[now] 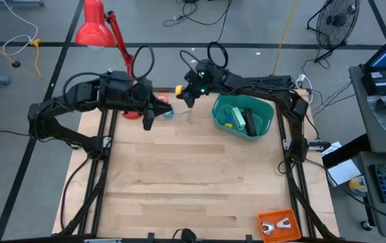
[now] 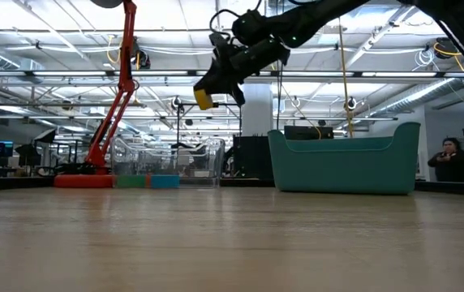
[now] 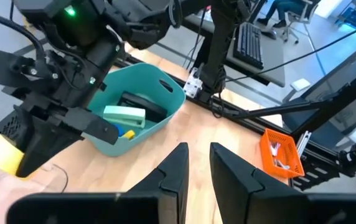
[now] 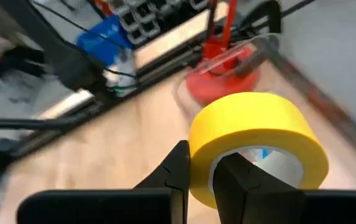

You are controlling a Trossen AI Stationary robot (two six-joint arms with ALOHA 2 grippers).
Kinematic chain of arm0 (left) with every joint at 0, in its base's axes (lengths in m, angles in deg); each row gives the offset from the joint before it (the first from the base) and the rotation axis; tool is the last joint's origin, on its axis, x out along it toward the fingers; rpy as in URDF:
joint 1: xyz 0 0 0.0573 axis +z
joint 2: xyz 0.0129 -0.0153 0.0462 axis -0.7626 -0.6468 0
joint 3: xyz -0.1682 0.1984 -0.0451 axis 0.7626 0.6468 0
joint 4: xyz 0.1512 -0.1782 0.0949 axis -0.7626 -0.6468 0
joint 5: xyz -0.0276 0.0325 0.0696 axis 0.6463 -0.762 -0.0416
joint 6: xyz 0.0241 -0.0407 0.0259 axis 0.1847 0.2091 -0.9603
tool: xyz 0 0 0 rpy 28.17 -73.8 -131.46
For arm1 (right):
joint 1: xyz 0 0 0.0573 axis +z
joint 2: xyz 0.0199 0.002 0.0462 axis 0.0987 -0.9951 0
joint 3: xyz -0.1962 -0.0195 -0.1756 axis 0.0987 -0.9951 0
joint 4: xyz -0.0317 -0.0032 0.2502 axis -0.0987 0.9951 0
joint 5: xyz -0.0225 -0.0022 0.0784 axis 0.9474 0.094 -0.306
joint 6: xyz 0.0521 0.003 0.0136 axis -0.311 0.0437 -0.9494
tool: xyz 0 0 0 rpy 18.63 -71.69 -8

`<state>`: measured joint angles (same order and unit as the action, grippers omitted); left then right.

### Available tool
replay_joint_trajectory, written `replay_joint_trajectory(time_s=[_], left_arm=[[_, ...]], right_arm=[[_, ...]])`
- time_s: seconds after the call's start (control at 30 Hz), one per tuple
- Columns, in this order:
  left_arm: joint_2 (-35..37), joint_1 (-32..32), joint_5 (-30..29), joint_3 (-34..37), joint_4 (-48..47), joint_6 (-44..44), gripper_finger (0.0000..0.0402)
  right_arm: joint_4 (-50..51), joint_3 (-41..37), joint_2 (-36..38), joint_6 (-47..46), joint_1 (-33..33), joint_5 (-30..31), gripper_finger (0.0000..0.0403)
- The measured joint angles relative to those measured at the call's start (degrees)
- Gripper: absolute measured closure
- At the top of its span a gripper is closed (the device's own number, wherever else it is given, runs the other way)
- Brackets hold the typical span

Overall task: Pick and place Stapler, Stapler remover, tape
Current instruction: Put the yellow tape into the transparent bin

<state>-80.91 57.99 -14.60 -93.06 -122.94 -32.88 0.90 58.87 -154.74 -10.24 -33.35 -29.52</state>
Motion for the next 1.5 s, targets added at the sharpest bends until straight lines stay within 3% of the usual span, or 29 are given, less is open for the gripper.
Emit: replay_joint_trajectory(time_s=[0.3, 0.53, 0.87, 1.3, 1.4, 1.5], left_arm=[[0.0, -0.1, 0.0, 0.0, -2.6, 0.5, 0.0335], [0.0, 0.8, 0.2, 0.0, -2.9, -0.5, 0.0335], [0.0, 2.3, 2.0, 0.0, -3.2, -1.0, 0.0335], [-0.1, 2.3, 1.9, 0.0, -4.4, -0.9, 0.0335], [-0.1, 2.4, -2.9, 0.3, -6.0, -0.1, 0.0335], [-0.1, 4.9, -15.2, 2.6, -12.1, 8.2, 0.0335]], right_arm=[[13.9, 5.6, -0.6, 13.6, 2.5, 10.4, 0.0369], [16.8, 7.8, -0.6, 15.3, 2.7, 10.5, 0.0369], [21.4, 7.7, -6.4, 16.7, 3.1, 10.3, 0.0369], [15.4, 7.7, -6.9, 19.7, 3.6, 13.3, 0.0369], [16.0, 7.7, -6.9, 18.9, 3.5, 13.3, 0.0369], [15.8, 7.7, -6.9, 17.4, 3.5, 13.1, 0.0369]])
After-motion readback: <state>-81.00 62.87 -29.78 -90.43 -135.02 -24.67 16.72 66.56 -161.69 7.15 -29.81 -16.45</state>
